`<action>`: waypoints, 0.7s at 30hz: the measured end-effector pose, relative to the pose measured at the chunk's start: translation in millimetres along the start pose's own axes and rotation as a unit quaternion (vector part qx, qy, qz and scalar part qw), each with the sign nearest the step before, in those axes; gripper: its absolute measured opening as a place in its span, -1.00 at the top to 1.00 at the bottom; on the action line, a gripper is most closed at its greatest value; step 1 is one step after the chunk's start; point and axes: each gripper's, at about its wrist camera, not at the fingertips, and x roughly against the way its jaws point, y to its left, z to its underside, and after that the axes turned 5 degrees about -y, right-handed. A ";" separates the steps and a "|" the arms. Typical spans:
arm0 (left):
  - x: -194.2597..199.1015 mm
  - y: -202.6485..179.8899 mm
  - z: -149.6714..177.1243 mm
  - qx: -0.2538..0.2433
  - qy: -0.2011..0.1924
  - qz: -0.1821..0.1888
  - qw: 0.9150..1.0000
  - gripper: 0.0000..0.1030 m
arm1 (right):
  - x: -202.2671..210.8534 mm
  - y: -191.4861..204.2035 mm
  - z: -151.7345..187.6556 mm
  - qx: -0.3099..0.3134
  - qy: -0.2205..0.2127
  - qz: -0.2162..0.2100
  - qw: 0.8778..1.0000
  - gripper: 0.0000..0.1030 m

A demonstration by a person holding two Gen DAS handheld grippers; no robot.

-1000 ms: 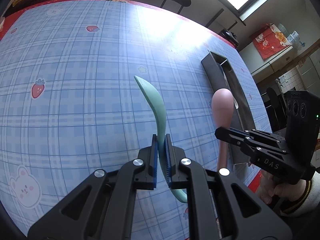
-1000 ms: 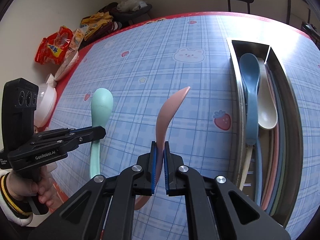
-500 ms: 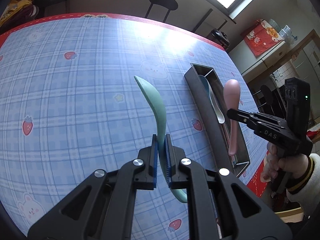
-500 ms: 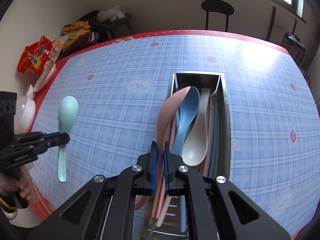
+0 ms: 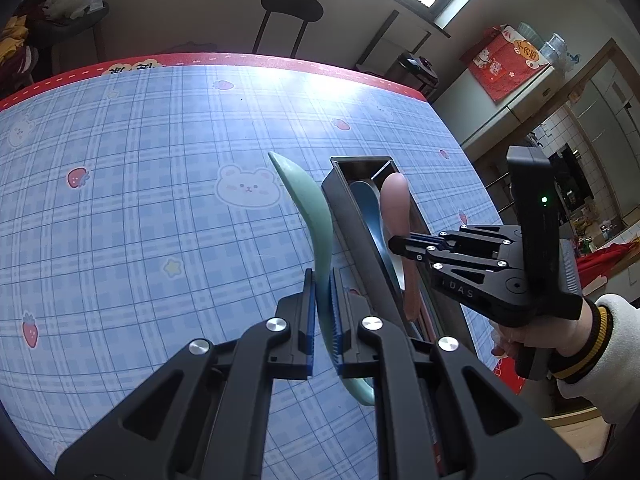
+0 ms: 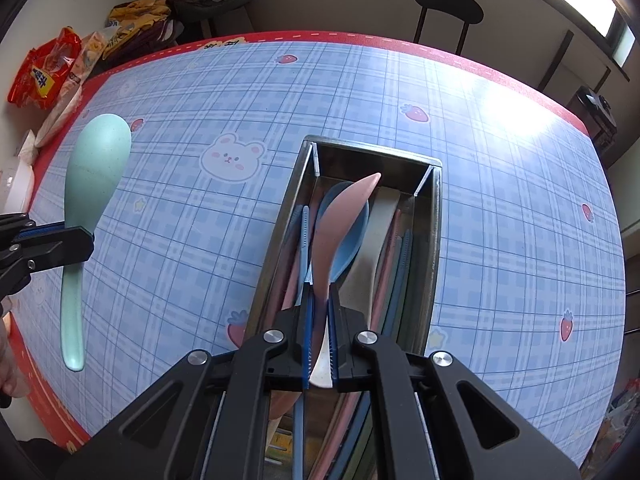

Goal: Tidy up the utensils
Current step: 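Lower the pink and mint-green spoons into the caddy and open both grippers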

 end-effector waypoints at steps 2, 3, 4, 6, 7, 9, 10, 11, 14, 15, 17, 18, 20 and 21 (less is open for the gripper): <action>-3.5 -2.8 -2.0 0.001 0.005 -0.001 1.000 0.79 | 0.4 -1.4 -1.9 -0.009 -0.005 -0.010 1.000 0.76; -5.8 -4.1 -2.9 0.001 0.007 0.000 1.000 0.79 | -0.2 -0.4 -4.1 -0.014 -0.007 -0.013 1.000 0.69; -9.0 -5.8 -4.5 0.001 0.011 0.001 1.000 0.79 | 2.0 -2.2 -3.7 -0.019 -0.013 -0.018 1.000 0.53; -16.5 -9.5 -8.0 -0.002 0.017 0.003 1.000 0.79 | 8.0 -5.4 -2.6 -0.025 -0.025 -0.025 0.999 0.45; -20.0 -11.7 -9.0 -0.003 0.020 0.004 1.000 0.79 | 11.4 -7.3 -2.0 -0.028 -0.030 -0.024 0.999 0.45; -29.9 -19.2 -13.5 -0.005 0.029 0.012 0.999 0.79 | 21.2 -15.3 0.9 -0.043 -0.044 -0.026 0.998 0.40; -35.7 -23.9 -15.9 -0.006 0.033 0.016 0.999 0.79 | 26.4 -20.4 2.7 -0.053 -0.051 -0.024 0.997 0.29; -42.1 -28.5 -17.8 -0.007 0.039 0.019 0.999 0.79 | 31.7 -26.5 5.0 -0.065 -0.058 -0.023 0.996 0.17; -64.3 -44.9 -23.6 -0.013 0.056 0.023 0.998 0.79 | 47.5 -48.1 13.5 -0.103 -0.079 -0.024 0.991 -0.01; -72.5 -49.9 -25.4 -0.014 0.062 0.022 0.998 0.79 | 52.3 -55.4 16.6 -0.114 -0.084 -0.023 0.990 -0.04; -88.1 -58.4 -28.4 -0.016 0.075 0.009 0.997 0.79 | 59.7 -69.5 22.7 -0.135 -0.093 -0.024 0.986 -0.10; -94.8 -62.6 -29.7 -0.018 0.082 0.001 0.996 0.79 | 63.6 -76.0 26.2 -0.145 -0.097 -0.025 0.984 -0.10; -106.6 -70.4 -32.6 -0.024 0.095 -0.016 0.995 0.79 | 70.3 -88.6 33.3 -0.162 -0.106 -0.027 0.981 -0.11; -111.7 -74.4 -33.3 -0.030 0.102 -0.025 0.994 0.79 | 73.1 -93.4 37.2 -0.168 -0.109 -0.029 0.979 -0.11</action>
